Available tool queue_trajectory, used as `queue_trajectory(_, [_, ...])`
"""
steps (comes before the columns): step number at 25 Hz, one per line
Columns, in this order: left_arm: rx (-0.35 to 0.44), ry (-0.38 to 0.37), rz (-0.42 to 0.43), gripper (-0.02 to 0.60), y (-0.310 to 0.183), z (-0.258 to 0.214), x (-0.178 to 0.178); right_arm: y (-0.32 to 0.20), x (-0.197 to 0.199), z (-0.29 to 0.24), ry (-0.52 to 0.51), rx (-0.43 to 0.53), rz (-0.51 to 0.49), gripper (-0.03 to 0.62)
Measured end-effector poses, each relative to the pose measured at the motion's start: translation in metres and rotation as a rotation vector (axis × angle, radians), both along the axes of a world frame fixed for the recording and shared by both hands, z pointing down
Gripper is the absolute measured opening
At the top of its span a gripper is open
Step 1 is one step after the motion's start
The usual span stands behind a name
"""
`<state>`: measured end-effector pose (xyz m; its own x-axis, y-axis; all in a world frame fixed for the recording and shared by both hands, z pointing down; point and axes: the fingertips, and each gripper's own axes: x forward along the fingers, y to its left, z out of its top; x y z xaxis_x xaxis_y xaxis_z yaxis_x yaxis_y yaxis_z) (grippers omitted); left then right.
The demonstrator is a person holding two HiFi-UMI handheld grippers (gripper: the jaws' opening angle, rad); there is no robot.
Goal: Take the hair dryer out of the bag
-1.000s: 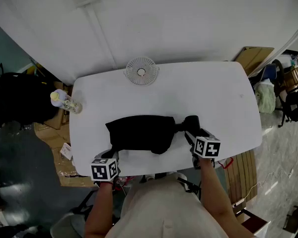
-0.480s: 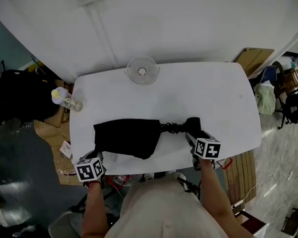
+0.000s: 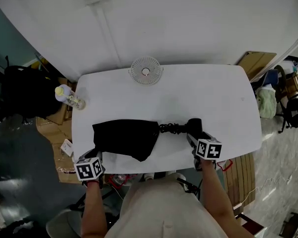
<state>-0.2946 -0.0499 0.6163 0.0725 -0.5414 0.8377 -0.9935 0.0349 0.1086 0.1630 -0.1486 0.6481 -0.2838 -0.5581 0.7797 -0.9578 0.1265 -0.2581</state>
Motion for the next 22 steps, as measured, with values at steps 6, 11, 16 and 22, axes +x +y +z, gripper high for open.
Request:
queue_trajectory(6, [0.031, -0.011, 0.049, 0.256, -0.007, -0.014, 0.007, -0.002, -0.005, -0.017, 0.031, 0.059, -0.077, 0.348])
queue_trajectory(11, [0.128, -0.018, 0.124, 0.273, -0.026, -0.05, 0.03, -0.012, -0.02, -0.065, 0.075, 0.173, -0.206, 0.348])
queue_trajectory(16, [0.258, 0.073, 0.218, 0.273, -0.053, -0.084, 0.089, -0.01, -0.051, -0.106, 0.017, 0.266, -0.276, 0.348])
queue_trajectory(22, [0.334, 0.192, 0.386, 0.272, -0.068, -0.092, 0.18, 0.006, -0.082, -0.116, -0.076, 0.284, -0.309, 0.347])
